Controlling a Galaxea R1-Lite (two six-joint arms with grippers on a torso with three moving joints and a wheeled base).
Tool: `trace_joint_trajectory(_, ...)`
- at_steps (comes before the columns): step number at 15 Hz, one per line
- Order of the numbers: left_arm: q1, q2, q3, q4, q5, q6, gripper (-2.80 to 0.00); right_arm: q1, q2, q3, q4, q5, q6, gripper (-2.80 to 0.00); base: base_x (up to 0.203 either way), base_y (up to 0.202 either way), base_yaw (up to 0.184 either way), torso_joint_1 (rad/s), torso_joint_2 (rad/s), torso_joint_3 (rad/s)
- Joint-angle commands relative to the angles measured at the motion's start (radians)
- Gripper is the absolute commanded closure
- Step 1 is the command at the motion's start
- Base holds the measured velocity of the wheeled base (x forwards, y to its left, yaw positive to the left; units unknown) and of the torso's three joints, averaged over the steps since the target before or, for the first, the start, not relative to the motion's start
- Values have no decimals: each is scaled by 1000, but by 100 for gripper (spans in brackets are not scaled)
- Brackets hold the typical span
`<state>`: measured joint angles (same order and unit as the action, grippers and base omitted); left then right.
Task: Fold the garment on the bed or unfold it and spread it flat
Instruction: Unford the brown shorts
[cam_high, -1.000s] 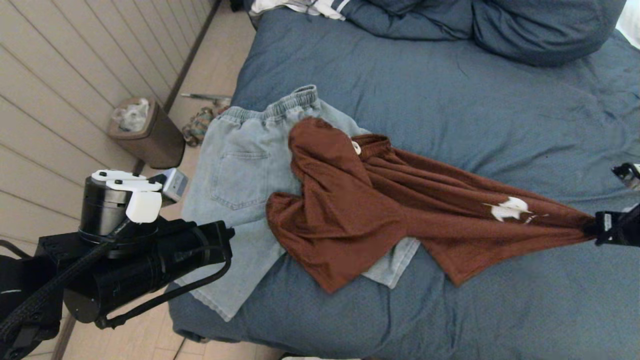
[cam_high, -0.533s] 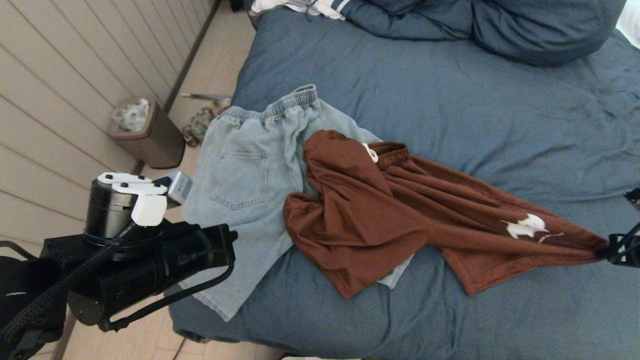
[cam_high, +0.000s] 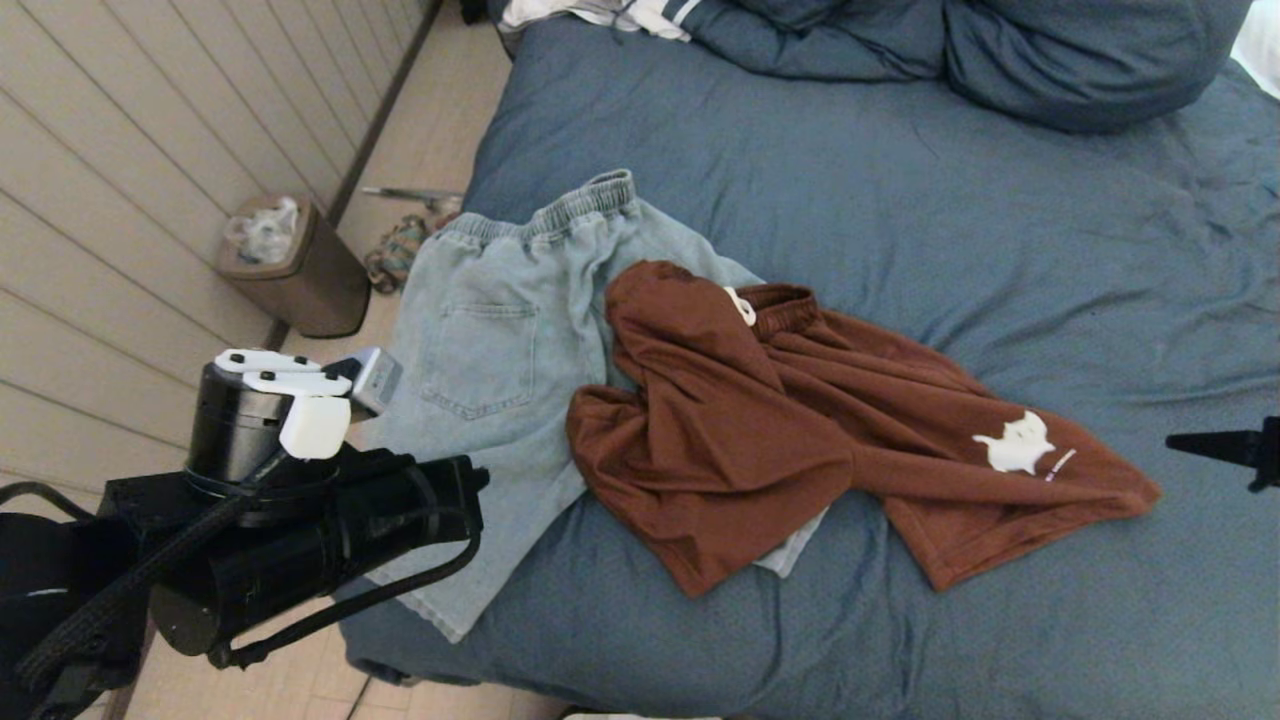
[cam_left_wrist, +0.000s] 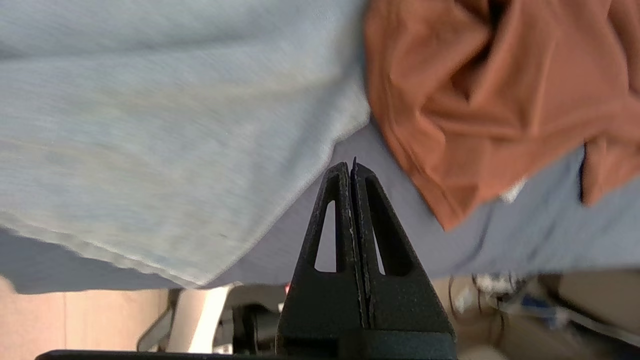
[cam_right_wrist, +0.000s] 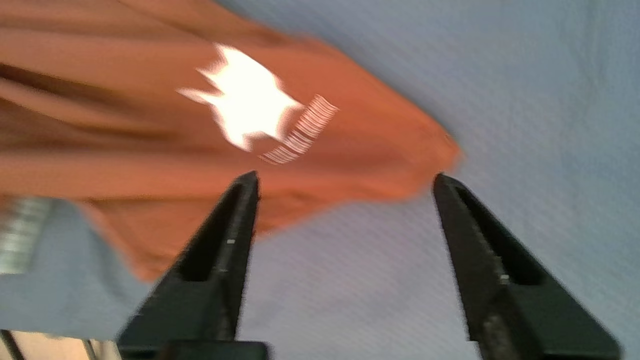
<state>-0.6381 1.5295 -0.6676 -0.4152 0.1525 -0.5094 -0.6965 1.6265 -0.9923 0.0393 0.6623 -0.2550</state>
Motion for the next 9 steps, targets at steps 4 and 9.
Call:
trace_joint_trajectory(4,-68,159,-114,42,-14,0,0,389,-83,-69,-2,-26,217,0,0,0,0,0,0,0)
trace_joint_trajectory(9,-92,267,-269,75,-13,24,0,659,28,-288,-5,-231,328,0,0,0,0,0,0,0)
